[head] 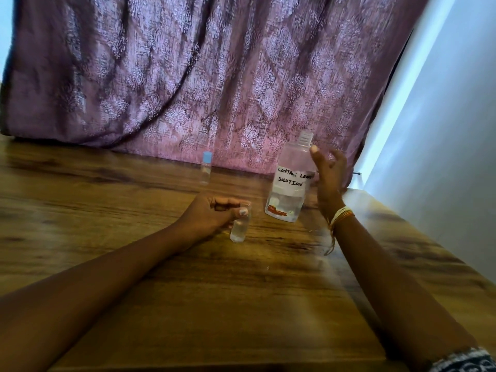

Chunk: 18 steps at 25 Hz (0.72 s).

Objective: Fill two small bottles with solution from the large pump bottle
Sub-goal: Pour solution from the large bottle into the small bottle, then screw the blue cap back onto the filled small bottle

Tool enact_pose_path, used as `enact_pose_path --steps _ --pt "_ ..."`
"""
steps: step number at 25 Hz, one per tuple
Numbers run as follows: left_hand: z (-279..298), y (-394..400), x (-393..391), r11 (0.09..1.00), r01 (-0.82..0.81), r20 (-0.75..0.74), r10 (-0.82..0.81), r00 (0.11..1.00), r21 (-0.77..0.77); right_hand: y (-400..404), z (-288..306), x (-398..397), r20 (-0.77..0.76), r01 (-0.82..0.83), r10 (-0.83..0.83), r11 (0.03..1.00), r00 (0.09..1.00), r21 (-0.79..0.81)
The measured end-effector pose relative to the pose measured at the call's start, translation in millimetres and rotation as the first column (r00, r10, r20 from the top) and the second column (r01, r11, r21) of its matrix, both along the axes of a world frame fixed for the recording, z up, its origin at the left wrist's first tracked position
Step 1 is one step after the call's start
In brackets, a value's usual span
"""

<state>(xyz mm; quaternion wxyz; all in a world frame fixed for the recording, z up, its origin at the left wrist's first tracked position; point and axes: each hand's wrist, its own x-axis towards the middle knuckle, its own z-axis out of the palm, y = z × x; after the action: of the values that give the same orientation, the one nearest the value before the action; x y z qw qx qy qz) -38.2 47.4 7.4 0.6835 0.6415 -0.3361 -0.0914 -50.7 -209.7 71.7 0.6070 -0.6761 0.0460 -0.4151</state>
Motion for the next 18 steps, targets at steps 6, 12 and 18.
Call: enact_pose_path --steps 6,12,18 --pt "0.1 -1.2 0.9 1.0 -0.005 -0.003 0.005 1.0 0.006 44.3 -28.5 -28.6 0.028 -0.061 0.107 0.741 0.994 -0.669" --pt "-1.6 -2.9 2.0 1.0 -0.009 -0.022 0.009 1.0 -0.019 70.3 -47.4 -12.4 -0.444 -0.434 0.046 0.322 0.895 -0.842" --pt "-3.3 -2.1 4.2 1.0 -0.005 -0.04 0.005 0.999 0.003 65.9 -47.0 -15.9 -0.419 -0.376 -0.054 0.35 0.906 -0.858"
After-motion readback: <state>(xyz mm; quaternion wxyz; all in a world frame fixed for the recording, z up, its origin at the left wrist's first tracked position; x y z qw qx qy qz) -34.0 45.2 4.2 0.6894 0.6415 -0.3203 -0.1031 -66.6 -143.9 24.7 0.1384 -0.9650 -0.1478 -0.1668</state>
